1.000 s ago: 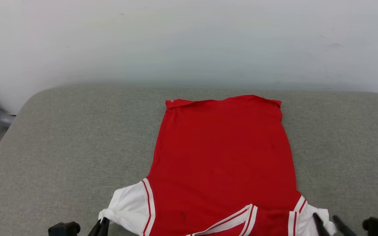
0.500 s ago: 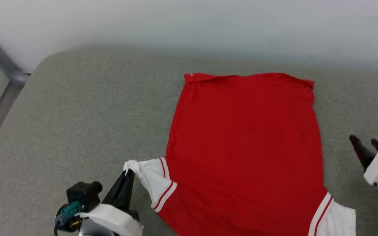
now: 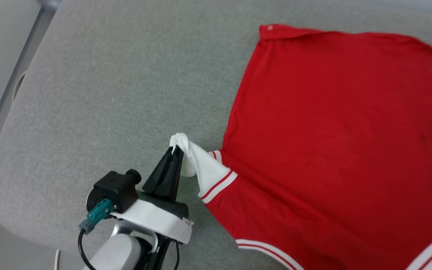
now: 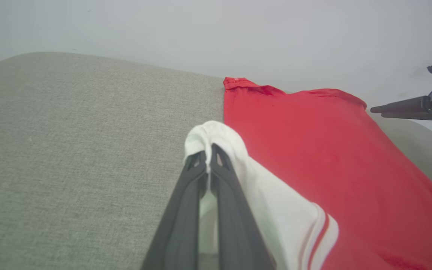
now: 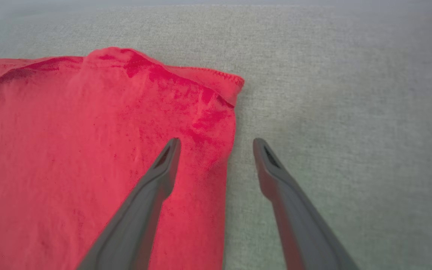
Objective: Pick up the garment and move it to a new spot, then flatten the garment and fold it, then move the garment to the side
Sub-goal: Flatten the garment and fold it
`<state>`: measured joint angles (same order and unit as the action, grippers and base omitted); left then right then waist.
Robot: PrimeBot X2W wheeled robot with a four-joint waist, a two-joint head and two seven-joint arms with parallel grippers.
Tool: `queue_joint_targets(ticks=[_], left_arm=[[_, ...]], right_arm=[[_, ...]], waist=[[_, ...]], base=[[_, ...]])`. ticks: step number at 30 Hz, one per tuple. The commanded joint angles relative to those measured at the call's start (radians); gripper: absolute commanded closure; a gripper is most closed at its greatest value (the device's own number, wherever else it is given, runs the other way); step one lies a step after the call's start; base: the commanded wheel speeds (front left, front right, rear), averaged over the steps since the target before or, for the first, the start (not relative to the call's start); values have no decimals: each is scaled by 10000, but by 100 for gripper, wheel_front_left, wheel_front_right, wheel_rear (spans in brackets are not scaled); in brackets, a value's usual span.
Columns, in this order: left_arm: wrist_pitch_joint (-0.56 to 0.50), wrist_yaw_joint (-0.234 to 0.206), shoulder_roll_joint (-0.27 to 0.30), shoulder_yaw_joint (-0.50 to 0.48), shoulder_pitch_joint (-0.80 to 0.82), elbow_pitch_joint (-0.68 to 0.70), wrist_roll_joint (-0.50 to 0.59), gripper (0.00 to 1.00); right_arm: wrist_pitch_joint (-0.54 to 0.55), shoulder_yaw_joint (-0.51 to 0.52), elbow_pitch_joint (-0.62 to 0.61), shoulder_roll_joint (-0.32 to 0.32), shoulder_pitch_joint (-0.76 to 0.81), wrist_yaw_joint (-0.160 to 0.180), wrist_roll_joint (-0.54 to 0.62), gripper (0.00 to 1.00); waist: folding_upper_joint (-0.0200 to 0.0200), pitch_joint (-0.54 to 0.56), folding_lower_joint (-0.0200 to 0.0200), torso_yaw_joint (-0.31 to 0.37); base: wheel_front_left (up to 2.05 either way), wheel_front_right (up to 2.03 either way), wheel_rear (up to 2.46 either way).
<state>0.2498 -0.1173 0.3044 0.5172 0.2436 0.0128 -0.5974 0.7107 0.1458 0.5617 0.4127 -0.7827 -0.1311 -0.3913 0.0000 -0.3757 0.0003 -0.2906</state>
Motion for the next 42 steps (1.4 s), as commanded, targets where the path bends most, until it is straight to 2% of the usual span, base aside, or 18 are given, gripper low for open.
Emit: queue_joint_targets(ticks=[1,8,14,15,16,17,24,31,35,36,38,42], left_arm=[[56,34,-86,26,217,107,71,100],[115,218,-414,65,617,260,224,100],[146,375,-617,19,763,83,267,100],[150,407,-647,12,778,50,291,100],[155,428,-676,-4,789,21,309,100],[157,453,-695,-12,788,-9,313,100],[115,515,-565,-46,542,-376,247,100],[-39,281,-270,-289,-14,-882,-44,100],[-217,118,0,-490,-580,-1107,-307,100],[-396,-62,197,-663,-1013,-1247,-519,100],[-497,-179,327,-781,-1248,-1268,-612,100],[-637,-374,598,-1013,-1742,-1278,-855,100]], right_arm=[[43,12,98,130,-380,7,98,0],[104,-151,798,373,-1624,7,738,0],[1189,-537,2025,106,-1013,9,890,0],[1389,-609,2200,120,-851,9,923,62],[1517,-572,2337,99,-737,10,869,96],[1602,-535,2412,62,-700,12,773,100],[1145,-638,2083,379,-825,10,735,100],[496,-943,1383,917,-271,12,579,100],[219,-1006,867,1025,809,12,217,100],[34,-914,426,946,1952,12,-33,100],[-96,-716,62,927,2731,12,-80,100],[-258,-192,-726,463,4463,11,-331,100]], waist=[[0,-698,-3,-562],[0,-1596,-3,-878],[0,-1853,-3,-934],[0,-1857,-3,-936],[0,-1841,-3,-935],[0,-1809,-3,-933],[0,-1145,-3,-672],[0,344,-3,98],[0,1253,-3,718],[0,1834,-3,1237],[0,2133,-3,1541],[0,2618,-3,2155]], base=[[0,0,0],[0,0,0],[0,0,0],[0,0,0],[0,0,0],[0,0,0],[0,0,0],[0,0,0],[0,0,0],[0,0,0],[0,0,0],[0,0,0]])
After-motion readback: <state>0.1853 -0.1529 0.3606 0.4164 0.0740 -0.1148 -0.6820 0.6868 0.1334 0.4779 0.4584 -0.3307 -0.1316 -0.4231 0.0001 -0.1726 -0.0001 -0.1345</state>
